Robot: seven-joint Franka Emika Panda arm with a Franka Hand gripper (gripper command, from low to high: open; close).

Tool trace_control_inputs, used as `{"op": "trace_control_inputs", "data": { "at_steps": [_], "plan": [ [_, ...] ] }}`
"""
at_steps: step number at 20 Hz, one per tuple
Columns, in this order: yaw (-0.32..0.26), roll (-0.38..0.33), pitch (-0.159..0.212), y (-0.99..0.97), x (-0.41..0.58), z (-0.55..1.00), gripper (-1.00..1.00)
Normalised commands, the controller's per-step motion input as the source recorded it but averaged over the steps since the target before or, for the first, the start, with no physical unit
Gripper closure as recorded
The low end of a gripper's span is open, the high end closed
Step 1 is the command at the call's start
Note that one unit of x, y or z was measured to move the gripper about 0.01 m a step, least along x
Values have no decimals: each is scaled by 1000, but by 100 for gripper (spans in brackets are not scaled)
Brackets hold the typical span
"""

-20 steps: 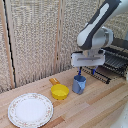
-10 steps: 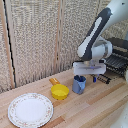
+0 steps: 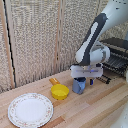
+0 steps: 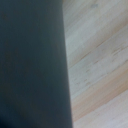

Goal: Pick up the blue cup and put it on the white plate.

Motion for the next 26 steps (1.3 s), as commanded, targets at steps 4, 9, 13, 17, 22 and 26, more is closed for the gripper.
{"op": "trace_control_inputs", "data": {
  "at_steps": [4,9,13,17,22,26],
  "plan": [
    [-16,0,-219,-6,-40,-1,100],
    [-14,0,-196,-19,-97,-6,100],
    [-16,0,-2,37,-110,0,100],
    [-63,0,65,29,-39,61,100],
    [-107,7,91,-34,121,841,100],
    [-58,0,35,-6,346,1000,100]
  ]
}}
